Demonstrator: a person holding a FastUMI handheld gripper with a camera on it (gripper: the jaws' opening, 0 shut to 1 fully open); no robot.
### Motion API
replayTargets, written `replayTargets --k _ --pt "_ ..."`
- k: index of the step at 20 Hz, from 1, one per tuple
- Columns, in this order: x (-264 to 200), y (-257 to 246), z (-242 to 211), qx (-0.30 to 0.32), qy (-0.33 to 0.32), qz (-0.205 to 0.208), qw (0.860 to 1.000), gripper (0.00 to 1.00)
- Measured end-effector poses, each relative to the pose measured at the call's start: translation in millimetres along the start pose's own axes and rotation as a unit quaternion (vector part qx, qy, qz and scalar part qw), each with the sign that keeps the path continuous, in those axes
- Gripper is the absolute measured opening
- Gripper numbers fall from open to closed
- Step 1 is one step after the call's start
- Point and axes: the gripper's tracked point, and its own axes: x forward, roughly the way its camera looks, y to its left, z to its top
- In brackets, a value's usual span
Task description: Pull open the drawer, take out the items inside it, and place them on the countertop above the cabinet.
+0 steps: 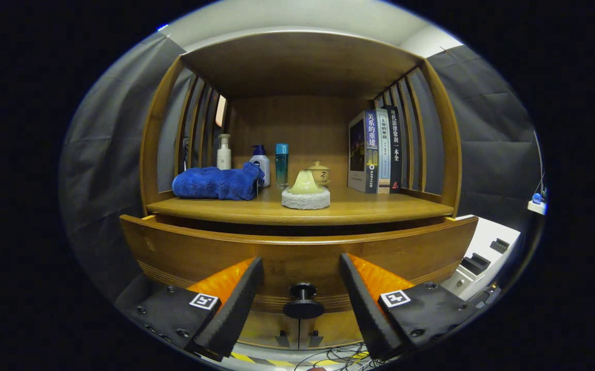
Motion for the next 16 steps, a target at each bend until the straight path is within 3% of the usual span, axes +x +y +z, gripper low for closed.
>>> replayTargets --k 7,16 --pt "34.0 -0.3 5.4 -0.001 0.000 0.000 1.000 0.98" --pt "39.7 1.8 7.7 -0.010 -0.009 -0.005 1.000 0.98"
